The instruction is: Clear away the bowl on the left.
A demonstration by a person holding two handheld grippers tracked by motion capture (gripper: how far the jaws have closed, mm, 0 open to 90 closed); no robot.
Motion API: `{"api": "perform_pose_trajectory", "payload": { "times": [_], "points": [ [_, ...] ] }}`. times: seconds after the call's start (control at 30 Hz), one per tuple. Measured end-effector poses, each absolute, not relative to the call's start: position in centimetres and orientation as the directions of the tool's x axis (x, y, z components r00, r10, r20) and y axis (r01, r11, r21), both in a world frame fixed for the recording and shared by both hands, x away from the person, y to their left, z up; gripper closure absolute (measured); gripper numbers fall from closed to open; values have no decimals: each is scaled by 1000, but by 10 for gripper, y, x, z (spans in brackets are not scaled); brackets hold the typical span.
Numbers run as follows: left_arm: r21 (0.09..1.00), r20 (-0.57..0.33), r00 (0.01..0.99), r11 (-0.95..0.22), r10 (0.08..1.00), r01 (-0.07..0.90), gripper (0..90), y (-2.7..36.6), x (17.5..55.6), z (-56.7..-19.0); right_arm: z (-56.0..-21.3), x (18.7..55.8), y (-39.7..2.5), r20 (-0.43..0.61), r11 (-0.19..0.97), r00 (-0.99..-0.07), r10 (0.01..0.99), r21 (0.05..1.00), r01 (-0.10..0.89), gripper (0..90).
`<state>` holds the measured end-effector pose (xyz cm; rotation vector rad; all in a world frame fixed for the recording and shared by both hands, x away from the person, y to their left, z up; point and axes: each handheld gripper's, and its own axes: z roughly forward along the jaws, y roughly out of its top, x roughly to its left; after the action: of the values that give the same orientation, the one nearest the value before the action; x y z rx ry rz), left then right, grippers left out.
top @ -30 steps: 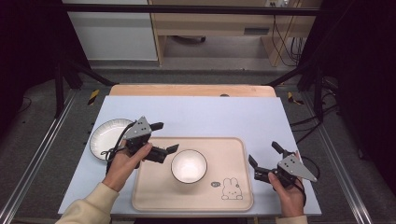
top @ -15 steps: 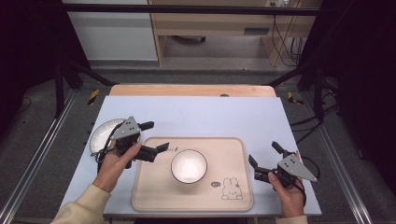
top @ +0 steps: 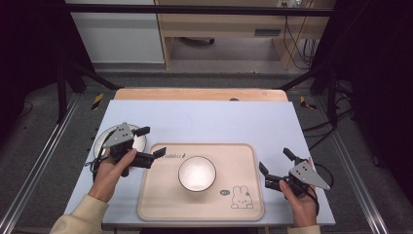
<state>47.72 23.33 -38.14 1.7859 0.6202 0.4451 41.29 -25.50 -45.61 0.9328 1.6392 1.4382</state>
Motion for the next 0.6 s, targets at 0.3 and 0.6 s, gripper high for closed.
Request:
{"api": "perform_pose_trajectory", "payload": {
  "times": [0.3, 0.6],
  "points": [
    [958, -2, 790, -226, 613, 177, 37, 249, 474, -385, -456, 413, -255, -72, 105, -453, 888, 993, 48, 35],
    [959, -7, 781, -218, 625, 183, 36, 262, 469, -395, -456, 413, -254, -70, 104, -456, 887, 993, 49, 35]
  ]
}}
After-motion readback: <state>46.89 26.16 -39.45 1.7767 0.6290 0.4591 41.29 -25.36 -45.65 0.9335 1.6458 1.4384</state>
